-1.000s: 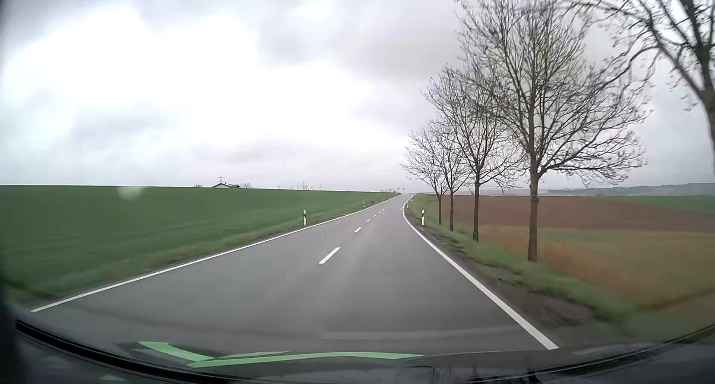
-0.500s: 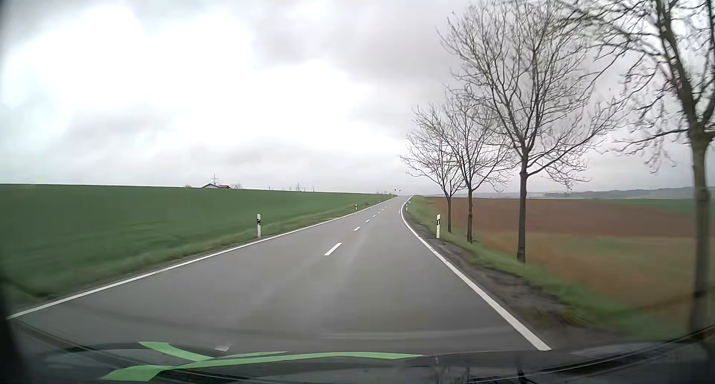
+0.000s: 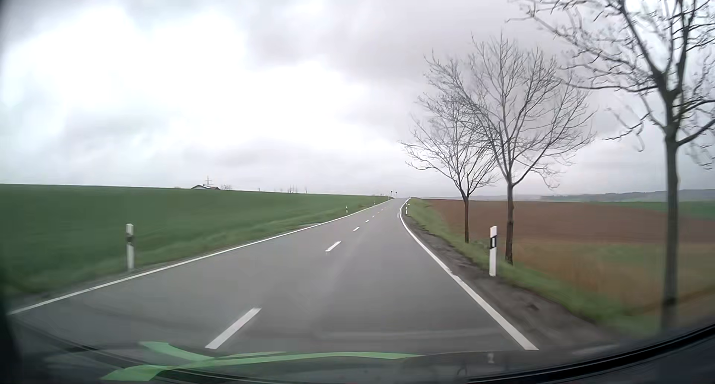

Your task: Follow the waypoints while adhering to traffic rules and regulations

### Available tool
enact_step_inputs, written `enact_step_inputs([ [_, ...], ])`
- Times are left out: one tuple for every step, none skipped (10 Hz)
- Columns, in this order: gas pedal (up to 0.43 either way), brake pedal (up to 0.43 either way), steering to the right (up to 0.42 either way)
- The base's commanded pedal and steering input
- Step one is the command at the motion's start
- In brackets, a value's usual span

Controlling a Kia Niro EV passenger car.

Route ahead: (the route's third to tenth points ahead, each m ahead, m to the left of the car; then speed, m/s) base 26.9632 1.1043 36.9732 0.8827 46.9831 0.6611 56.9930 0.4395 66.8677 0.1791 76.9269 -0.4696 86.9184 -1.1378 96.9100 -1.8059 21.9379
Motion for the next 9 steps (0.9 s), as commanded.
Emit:
enact_step_inputs([
  [0.169, 0.0, 0.001],
  [0.118, 0.0, 0.001],
  [0.118, 0.0, 0.001],
  [0.118, 0.0, 0.001],
  [0.118, 0.0, 0.001],
  [0.118, 0.0, 0.001],
  [0.118, 0.0, 0.001],
  [0.138, 0.0, 0.001],
  [0.138, 0.0, 0.001],
])
